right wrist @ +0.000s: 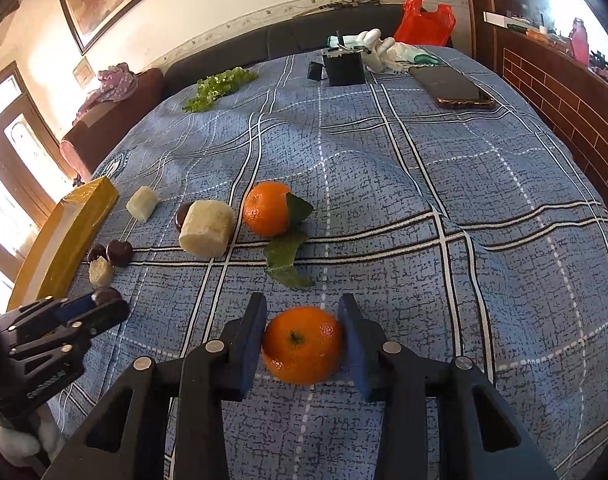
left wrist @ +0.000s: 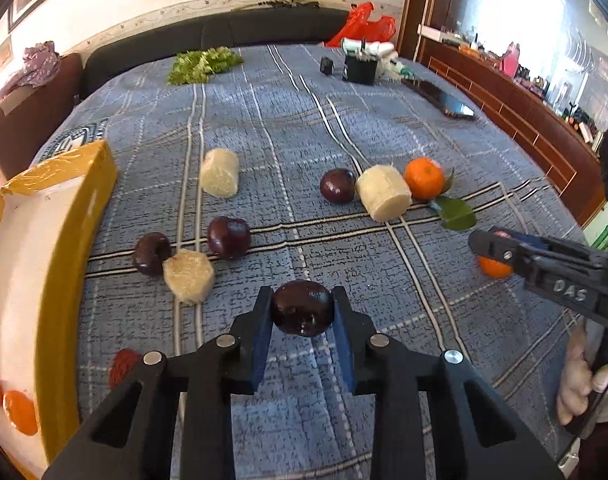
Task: Organize fruits
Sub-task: 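Grasp a dark plum with the left gripper while the right gripper grasps an orange, then carry the plum and the orange over the tray and open both grippers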
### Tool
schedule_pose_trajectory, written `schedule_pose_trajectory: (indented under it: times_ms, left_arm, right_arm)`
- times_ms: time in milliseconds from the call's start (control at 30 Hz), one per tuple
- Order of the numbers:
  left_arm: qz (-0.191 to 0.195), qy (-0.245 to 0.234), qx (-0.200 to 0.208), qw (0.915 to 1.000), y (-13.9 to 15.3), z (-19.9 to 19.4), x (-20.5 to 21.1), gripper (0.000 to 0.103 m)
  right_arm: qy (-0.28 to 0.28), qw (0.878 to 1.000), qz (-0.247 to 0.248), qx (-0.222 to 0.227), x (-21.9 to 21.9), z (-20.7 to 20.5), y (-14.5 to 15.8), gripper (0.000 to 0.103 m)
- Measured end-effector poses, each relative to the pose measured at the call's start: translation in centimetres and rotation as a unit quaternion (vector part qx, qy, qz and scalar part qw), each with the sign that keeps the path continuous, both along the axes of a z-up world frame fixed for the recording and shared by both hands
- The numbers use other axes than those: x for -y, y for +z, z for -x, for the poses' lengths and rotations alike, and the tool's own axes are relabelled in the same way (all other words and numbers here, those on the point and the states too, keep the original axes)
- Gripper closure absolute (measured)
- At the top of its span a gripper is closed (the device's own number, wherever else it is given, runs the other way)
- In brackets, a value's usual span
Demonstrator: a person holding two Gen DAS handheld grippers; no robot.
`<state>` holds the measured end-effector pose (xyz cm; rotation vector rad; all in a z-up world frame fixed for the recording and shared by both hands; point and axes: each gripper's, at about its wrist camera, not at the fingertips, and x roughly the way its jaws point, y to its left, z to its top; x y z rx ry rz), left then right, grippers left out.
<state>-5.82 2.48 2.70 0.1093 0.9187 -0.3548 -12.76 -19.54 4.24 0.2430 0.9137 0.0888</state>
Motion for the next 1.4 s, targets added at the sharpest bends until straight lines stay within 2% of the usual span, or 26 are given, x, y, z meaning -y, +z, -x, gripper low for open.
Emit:
schedule_pose_trajectory:
  times_ms: [167,267,433,567,733,900,1033,1233,1367,1400]
  left_arm:
    - [0.044,0.025,0.009,0.9987,2.2,1.3,-3.1,0.075]
    - [0.064,0.054,0.024,0.9962,4.3,2.3,-6.3,0.075]
    - [0.070,0.123,0.056,0.9884,7.6,3.4,-13.1,0.075]
    - [0.052,0.189,0.065,0.9784,8.4,3.1,-18.6,0.075]
    - [0.037,0.248,0.043,0.9671,6.6,1.5,-24.6,0.075]
    - [0.043,0.282,0.007,0.9585,3.7,-0.5,-28.3,0.075]
    - [0.045,0.295,-0.016,0.9543,2.0,-1.5,-29.9,0.075]
    - [0.061,0.304,-0.034,0.9502,0.6,-1.7,-31.0,0.074]
    - [0.072,0.315,-0.026,0.9458,1.3,-1.0,-31.7,0.053]
    - [0.078,0.318,-0.021,0.9448,1.7,-0.7,-32.0,0.052]
  right_arm:
    - [0.014,1.000,0.009,0.008,-1.3,0.8,1.2,0.063]
    - [0.034,0.999,0.006,0.025,-3.1,1.4,3.0,0.063]
    - [0.102,0.993,0.001,0.056,-9.0,1.4,6.4,0.062]
    - [0.171,0.983,-0.023,0.064,-15.3,0.7,8.2,0.062]
    - [0.252,0.964,-0.070,0.039,-23.6,-0.7,8.5,0.062]
    - [0.295,0.954,-0.050,0.010,-30.9,-2.0,6.5,0.062]
    - [0.302,0.953,-0.019,-0.005,-33.7,-3.4,4.7,0.061]
    - [0.307,0.951,0.000,-0.036,-35.7,-4.7,1.8,0.061]
    - [0.310,0.950,0.013,-0.033,-36.5,-4.5,1.4,0.060]
    - [0.310,0.950,0.012,-0.032,-36.5,-4.6,1.5,0.060]
